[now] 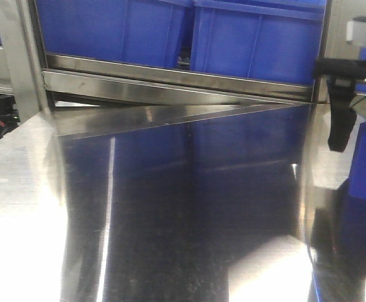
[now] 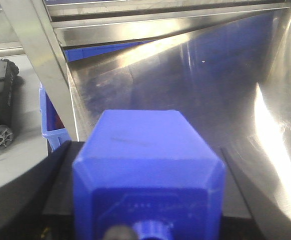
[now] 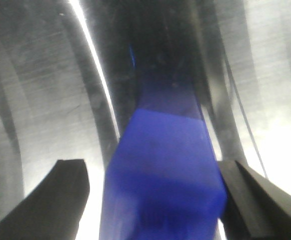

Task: Pick and sort blue part to right shelf
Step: 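Close the right gripper on the blue part and lift it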

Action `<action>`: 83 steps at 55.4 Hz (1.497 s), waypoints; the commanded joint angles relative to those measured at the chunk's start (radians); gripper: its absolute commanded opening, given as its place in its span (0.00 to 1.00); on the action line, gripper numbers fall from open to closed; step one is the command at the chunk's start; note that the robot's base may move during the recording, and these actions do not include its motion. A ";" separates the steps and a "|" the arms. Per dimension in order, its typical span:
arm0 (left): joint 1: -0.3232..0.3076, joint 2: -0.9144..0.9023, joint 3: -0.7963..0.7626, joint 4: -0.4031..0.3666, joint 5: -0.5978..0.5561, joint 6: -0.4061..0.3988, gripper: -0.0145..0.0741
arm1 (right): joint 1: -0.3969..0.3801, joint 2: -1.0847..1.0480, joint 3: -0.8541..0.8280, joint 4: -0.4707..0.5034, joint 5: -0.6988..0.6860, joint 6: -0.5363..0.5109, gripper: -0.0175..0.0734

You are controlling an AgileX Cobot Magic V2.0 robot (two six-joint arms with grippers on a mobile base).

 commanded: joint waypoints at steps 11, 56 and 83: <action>-0.008 -0.004 -0.029 0.001 -0.088 -0.001 0.52 | -0.001 0.029 -0.035 -0.029 -0.026 0.000 0.75; 0.156 -0.260 0.150 0.006 -0.082 -0.041 0.52 | 0.042 -0.106 -0.033 -0.229 -0.119 -0.131 0.28; 0.156 -0.499 0.194 0.016 -0.061 -0.041 0.52 | 0.042 -0.642 0.322 -0.415 -0.360 -0.193 0.28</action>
